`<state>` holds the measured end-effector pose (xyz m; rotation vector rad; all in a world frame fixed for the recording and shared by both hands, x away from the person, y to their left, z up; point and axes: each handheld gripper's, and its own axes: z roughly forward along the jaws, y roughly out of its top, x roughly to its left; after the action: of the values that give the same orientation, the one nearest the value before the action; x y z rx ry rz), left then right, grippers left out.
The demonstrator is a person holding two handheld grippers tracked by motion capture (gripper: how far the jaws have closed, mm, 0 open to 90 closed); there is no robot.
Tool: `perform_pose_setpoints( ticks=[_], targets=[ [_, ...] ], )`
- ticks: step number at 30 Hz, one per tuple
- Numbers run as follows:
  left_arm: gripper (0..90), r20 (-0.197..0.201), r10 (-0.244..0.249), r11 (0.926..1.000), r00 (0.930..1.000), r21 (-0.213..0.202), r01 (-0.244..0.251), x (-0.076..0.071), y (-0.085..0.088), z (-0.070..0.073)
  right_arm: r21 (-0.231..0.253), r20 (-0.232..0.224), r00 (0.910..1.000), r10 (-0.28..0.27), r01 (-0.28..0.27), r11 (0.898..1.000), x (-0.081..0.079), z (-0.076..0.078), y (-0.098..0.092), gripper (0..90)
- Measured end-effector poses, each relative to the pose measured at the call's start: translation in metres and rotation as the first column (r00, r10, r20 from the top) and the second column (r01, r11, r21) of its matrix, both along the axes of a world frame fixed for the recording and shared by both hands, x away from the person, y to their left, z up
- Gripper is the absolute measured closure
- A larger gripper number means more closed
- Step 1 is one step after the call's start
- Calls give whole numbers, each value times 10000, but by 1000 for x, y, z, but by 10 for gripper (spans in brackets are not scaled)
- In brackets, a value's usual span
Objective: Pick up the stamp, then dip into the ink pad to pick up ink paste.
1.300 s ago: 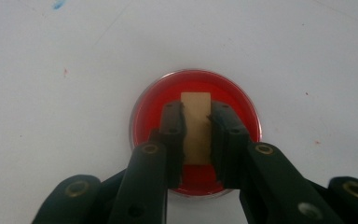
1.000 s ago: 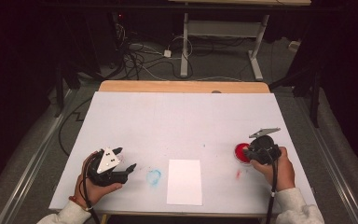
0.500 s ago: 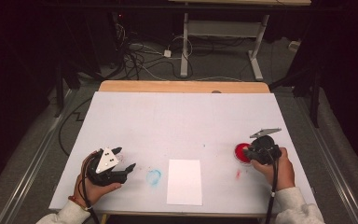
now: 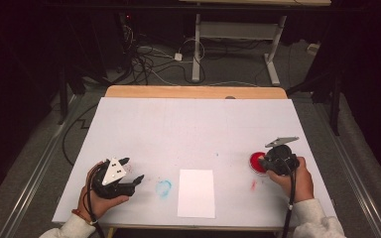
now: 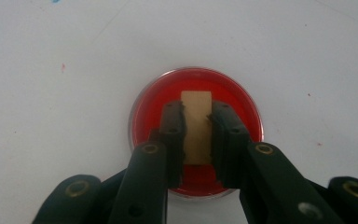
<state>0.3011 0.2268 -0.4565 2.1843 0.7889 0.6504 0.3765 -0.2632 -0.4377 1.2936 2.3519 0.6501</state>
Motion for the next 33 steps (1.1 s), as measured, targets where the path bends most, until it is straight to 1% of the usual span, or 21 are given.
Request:
perform_pose_setpoints(
  ticks=[3, 5, 7, 8, 9, 10, 12, 13, 17, 18, 19, 21, 22, 23, 27, 32, 33],
  targets=[
    [250, 20, 2, 10000, 10000, -48, -2, 0, 0, 1, 85, 6, 10000, 9, -10, 10000, 0, 1, -1, 762],
    [250, 20, -4, 10000, 10000, -66, 4, 1, 1, 1, 3, 4, 10000, 64, -64, 10000, 0, 2, 0, 762],
    [250, -10, 15, 9999, 10000, -99, -15, 2, 1, 0, 29, 90, 10000, 41, -42, 10000, 0, 2, 0, 762],
    [250, 61, -42, 10000, 10000, -50, 42, 3, 1, 0, 43, 123, 9999, 72, -73, 10000, 1, 3, -1, 762],
    [250, 58, -49, 10000, 10000, 11, 49, 3, 1, -1, 110, 191, 9998, 55, -57, 9999, 0, 5, -1, 762],
    [249, -80, 0, 10000, 10000, -32, 0, 2, 1, -1, 120, 289, 9996, 16, -19, 9999, -1, 8, -2, 762],
    [249, -128, -40, 10000, 9999, 22, 40, 2, 0, -1, 237, 431, 9991, 37, -47, 9997, -3, 12, -4, 762],
    [249, -115, -42, 10000, 9999, 42, 42, 2, 0, -2, 309, 560, 9984, 2, -19, 9995, -4, 14, -5, 762],
    [250, -121, -57, 9999, 9999, 88, 58, 0, 1, -2, 592, 834, 9965, -50, 1, 9982, -5, 22, -10, 762],
    [250, 18, -84, 9999, 10000, 128, 84, 0, 2, -1, 645, 904, 9959, -12, -46, 9979, -6, 23, -10, 762],
    [249, -64, -46, 10000, 10000, 80, 46, -1, 2, -1, 711, 985, 9951, -55, -15, 9975, -7, 26, -11, 762],
    [249, -117, -56, 9999, 9999, 158, 58, -1, 2, -2, 875, 1192, 9929, -6, -99, 9961, -10, 32, -13, 762],
    [249, -26, -116, 9997, 9999, 214, 117, -1, 2, -2, 955, 1326, 9912, -12, -116, 9954, -12, 35, -14, 762],
    [249, -128, -82, 9998, 9999, 171, 84, -2, 1, -2, 1020, 1468, 9892, 12, -164, 9947, -14, 38, -14, 762],
    [249, -106, -83, 9998, 9999, 190, 85, -2, 1, -2, 1328, 1891, 9819, 96, -352, 9905, -20, 49, -13, 762],
    [250, -147, -128, 9997, 9998, 213, 131, -1, -1, -2, 1638, 2166, 9759, 270, -636, 9844, -27, 58, -11, 762],
    [249, -55, -181, 9994, 9998, 291, 182, 0, -1, -2, 1694, 2212, 9747, 319, -706, 9830, -28, 60, -11, 762]
  ],
)
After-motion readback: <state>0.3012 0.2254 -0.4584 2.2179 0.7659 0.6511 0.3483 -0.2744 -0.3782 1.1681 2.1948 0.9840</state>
